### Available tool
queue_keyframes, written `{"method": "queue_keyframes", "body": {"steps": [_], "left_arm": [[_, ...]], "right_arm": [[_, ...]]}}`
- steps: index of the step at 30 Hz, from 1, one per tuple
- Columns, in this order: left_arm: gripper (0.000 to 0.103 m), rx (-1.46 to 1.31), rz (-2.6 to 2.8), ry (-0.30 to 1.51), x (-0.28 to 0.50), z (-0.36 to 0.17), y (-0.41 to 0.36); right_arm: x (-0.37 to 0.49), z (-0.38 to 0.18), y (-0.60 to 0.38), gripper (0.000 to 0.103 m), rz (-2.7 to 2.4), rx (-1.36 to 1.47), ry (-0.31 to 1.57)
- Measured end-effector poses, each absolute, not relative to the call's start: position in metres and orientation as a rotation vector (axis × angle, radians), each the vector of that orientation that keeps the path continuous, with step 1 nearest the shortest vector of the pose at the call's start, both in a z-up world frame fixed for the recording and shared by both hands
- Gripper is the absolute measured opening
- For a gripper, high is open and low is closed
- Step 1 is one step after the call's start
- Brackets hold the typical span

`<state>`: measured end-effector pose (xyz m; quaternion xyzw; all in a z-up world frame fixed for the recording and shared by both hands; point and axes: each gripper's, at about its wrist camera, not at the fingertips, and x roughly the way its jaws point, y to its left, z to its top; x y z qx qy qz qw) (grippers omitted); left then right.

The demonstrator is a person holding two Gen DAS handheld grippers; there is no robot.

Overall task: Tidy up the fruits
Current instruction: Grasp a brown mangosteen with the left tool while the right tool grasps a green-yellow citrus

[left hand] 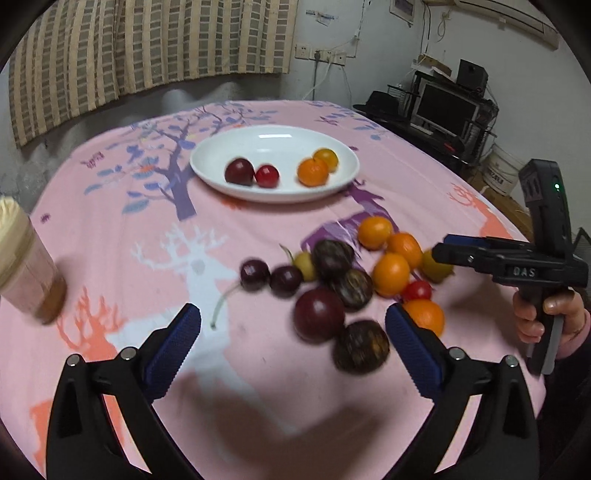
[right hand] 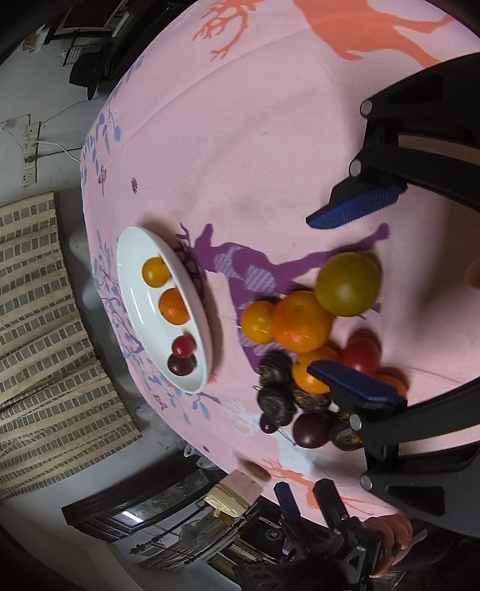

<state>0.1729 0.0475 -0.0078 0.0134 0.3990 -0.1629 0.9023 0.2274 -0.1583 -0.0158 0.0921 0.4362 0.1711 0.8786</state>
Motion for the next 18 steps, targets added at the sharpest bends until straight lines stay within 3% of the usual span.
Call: {"method": "queue_keyframes", "body": {"steps": [4,10,12,14,16,18], "left_arm": [[0.098,0.010,-0.361,0.852,0.160,-0.018,0.047],[0.098,0.036,-0.410,0.843,0.153,-0.019,0.037],[0.098,0.053,-0.424,0.843,0.151,-0.019,0.032],[0.097,0.069,-0.444,0.846,0.149,-0.021,0.027],[0.092,0.084,-0.457,0.849,0.148,-0.023,0.022],[0.074,0.099,-0.473,0.869,0.149,-0.027,0.017]], "right_arm": [[0.225,-0.021,-0.157,0.060,0.339,0.192,0.937],[0.229,-0.026,-0.162,0.058,0.316,0.213,0.965],[0.230,-0.028,-0.163,0.052,0.313,0.219,0.979],[0.231,-0.029,-0.163,0.038,0.329,0.232,0.981],[0.230,-0.028,-0.164,0.037,0.345,0.243,0.975],[0.230,-0.027,-0.166,0.037,0.355,0.264,0.966]]}}
